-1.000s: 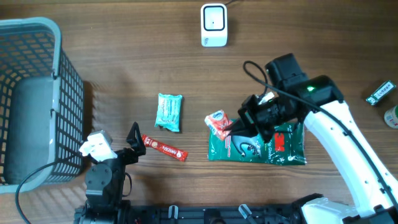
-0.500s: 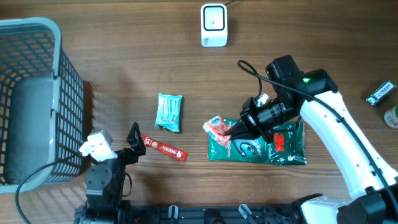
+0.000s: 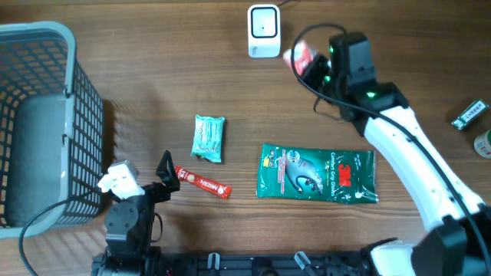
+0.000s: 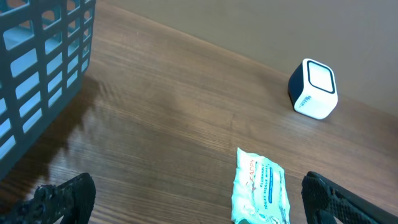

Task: Scan the item barcode
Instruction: 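Hold the orange Kleenex pack in front of the white scanner, then carry the Kleenex pack to the right edge and release it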

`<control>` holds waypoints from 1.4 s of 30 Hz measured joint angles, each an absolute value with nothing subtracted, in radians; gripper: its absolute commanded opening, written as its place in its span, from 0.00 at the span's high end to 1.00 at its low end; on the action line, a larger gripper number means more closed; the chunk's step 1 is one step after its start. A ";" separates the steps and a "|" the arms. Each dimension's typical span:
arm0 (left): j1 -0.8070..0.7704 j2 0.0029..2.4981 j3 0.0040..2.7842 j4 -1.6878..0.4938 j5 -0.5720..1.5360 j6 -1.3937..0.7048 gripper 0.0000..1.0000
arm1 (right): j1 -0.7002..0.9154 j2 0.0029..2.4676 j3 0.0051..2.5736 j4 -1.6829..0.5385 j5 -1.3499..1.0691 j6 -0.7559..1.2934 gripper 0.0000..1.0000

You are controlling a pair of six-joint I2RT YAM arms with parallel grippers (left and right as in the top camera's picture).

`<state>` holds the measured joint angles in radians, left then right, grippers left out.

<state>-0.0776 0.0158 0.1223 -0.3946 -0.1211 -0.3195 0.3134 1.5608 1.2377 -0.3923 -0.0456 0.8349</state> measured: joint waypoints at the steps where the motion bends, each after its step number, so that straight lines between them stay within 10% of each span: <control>1: -0.078 0.015 0.122 -0.395 -0.121 -0.319 0.00 | 0.313 1.602 1.239 -0.275 -0.034 0.799 0.95; 11: -0.078 0.016 0.122 -0.396 -0.121 -0.319 0.00 | 0.315 1.983 1.235 0.429 -0.035 0.458 0.95; 25: -0.078 0.016 0.122 -0.395 -0.121 -0.319 0.00 | 0.398 2.234 1.464 0.467 0.282 0.308 0.96; 36: -0.078 0.016 0.122 -0.395 -0.121 -0.319 0.00 | 0.357 1.921 1.494 -0.287 0.714 0.312 0.95; 42: -0.078 0.018 0.122 -0.395 -0.121 -0.319 0.00 | 0.063 1.835 1.439 -0.518 0.864 0.318 0.96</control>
<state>-0.0776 0.0181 0.1223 -0.3954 -0.1211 -0.3195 0.0628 1.8351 1.4387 -0.5182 0.8639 0.3180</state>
